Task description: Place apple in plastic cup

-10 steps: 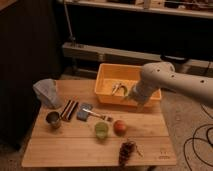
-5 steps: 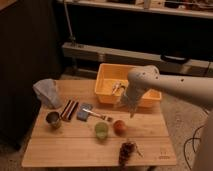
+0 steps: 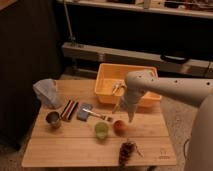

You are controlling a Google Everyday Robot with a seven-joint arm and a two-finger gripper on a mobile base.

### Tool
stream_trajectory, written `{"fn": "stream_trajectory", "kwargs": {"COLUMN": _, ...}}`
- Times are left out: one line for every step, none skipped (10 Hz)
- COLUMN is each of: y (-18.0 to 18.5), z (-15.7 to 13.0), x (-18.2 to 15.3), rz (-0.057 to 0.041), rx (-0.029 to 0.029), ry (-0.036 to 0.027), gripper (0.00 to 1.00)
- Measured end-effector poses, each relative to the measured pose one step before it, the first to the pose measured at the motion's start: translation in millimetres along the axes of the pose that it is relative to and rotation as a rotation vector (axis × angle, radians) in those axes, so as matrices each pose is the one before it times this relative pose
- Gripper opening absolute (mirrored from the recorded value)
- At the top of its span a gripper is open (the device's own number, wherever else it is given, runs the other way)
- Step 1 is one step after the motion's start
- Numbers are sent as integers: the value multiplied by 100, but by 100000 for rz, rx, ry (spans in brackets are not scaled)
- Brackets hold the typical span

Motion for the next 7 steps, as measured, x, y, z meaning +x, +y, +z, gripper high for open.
{"fn": "stream_trajectory", "kwargs": {"y": -54, "z": 96, "x": 349, "rz": 206, "rx": 130, "ry": 792, "gripper": 65}}
{"fn": "stream_trajectory", "kwargs": {"y": -229, "z": 805, "x": 1104, "rz": 77, "rx": 968, "ry": 2278, "gripper": 65}}
{"fn": "stream_trajectory", "kwargs": {"y": -21, "z": 593, "x": 577, "rz": 9, "rx": 14, "ry": 1046, "gripper": 65}}
{"fn": "stream_trajectory", "kwargs": {"y": -171, "z": 583, "x": 221, "rz": 311, "rx": 66, "ry": 804, "gripper": 65}}
{"fn": "stream_trajectory", "kwargs": {"y": -126, "z": 531, "x": 116, "rz": 229, "rx": 42, "ry": 738, "gripper": 65}}
{"fn": "stream_trajectory", "kwargs": {"y": -71, "z": 420, "x": 54, "rz": 132, "rx": 72, "ry": 499, "gripper": 65}}
{"fn": "stream_trajectory", "kwargs": {"y": -283, "z": 343, "x": -60, "rz": 337, "rx": 301, "ry": 346, "gripper": 65}}
